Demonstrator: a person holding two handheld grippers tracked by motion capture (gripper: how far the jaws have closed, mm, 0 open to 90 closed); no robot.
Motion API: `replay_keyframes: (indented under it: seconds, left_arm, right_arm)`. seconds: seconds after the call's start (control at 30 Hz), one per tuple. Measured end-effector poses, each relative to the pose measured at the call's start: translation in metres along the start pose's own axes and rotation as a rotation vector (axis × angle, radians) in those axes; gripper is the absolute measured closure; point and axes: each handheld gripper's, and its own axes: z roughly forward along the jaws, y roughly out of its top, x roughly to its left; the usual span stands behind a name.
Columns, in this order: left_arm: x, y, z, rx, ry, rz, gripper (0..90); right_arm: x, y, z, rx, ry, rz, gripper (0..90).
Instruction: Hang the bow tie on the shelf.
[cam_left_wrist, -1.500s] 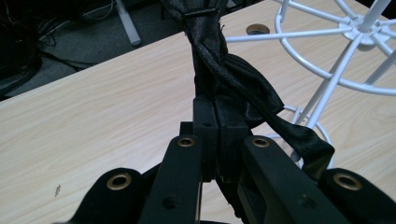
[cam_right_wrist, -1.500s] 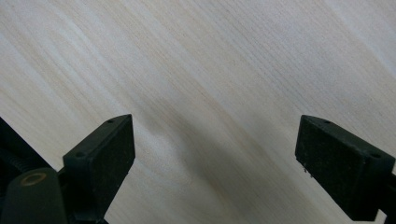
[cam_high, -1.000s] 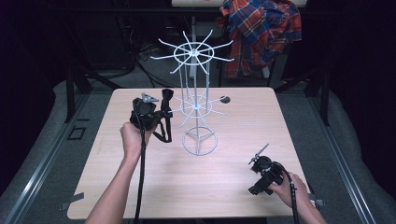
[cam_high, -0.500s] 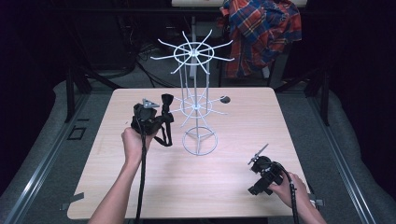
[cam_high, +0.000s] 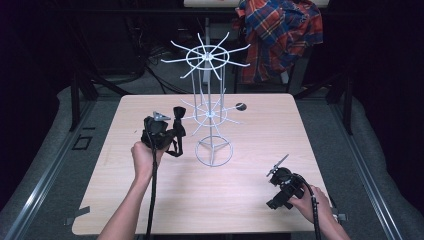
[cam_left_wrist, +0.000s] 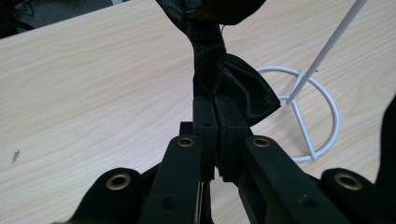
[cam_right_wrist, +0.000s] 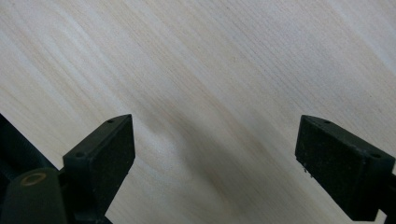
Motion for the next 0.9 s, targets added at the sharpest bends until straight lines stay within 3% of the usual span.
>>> replay_keyframes:
  seconds: [0.23,0.57,0.9]
  left_arm:
    - [0.0,-0.003,0.002,0.015,0.002,0.01,88.5]
    - [0.0,-0.013,0.008,0.021,0.005,-0.008,88.5]
    - [0.002,-0.02,0.019,0.052,-0.037,-0.042,88.4]
  right_arm:
    - [0.0,-0.002,0.0,-0.006,0.01,0.007,11.6]
    - [0.0,-0.001,-0.001,-0.008,0.005,0.002,11.6]
    - [0.001,0.0,0.0,-0.009,0.011,0.003,11.6]
